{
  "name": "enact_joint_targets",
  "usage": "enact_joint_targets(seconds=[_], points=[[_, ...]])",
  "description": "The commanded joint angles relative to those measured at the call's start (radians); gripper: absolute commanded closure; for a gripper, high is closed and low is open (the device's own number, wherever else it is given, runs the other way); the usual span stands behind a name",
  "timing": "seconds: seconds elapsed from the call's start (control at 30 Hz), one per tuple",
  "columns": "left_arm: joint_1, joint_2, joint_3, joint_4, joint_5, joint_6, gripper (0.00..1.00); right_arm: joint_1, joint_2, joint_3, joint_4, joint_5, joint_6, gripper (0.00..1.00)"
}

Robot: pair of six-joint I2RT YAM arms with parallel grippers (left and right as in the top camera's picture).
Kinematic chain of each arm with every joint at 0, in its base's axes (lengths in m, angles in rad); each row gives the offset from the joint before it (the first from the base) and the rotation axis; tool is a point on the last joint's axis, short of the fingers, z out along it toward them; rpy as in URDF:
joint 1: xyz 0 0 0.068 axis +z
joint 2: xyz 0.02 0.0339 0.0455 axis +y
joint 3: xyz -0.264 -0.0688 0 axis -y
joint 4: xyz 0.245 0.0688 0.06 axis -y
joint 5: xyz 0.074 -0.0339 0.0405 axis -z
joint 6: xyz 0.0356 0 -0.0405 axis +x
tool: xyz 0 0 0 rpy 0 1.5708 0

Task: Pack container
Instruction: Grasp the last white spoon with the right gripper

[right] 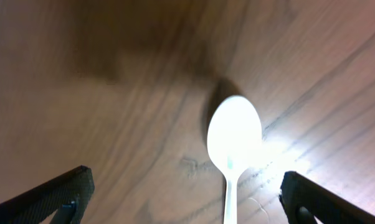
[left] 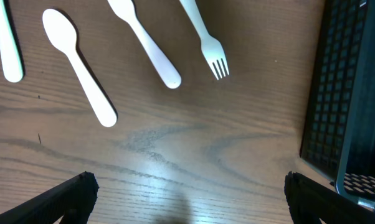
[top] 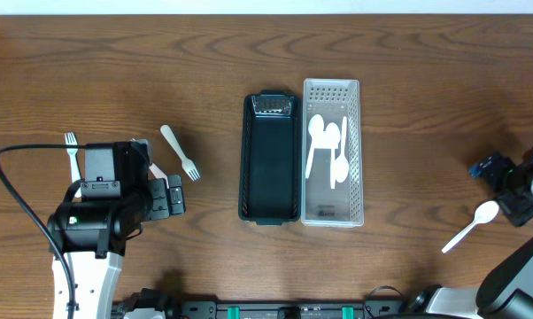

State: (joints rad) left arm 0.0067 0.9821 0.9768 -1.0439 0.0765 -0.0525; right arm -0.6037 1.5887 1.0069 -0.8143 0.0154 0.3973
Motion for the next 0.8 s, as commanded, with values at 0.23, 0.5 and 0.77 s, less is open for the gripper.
enact_joint_targets(seconds=[0.23,0.5,0.77], points=[[0.006,0.004,0.022,-0.002,0.006,-0.005,0.02,-0.002,0.007,-0.189,0.130,-0.016,0.029,0.01],[0.006,0.004,0.022,-0.002,0.006,-0.005,0.02,-0.002,0.007,-0.276,0.214,-0.011,0.033,0.05],[0.006,0.004,0.022,-0.002,0.006,-0.005,0.02,-0.002,0.007,-0.291,0.221,0.003,0.036,0.45]])
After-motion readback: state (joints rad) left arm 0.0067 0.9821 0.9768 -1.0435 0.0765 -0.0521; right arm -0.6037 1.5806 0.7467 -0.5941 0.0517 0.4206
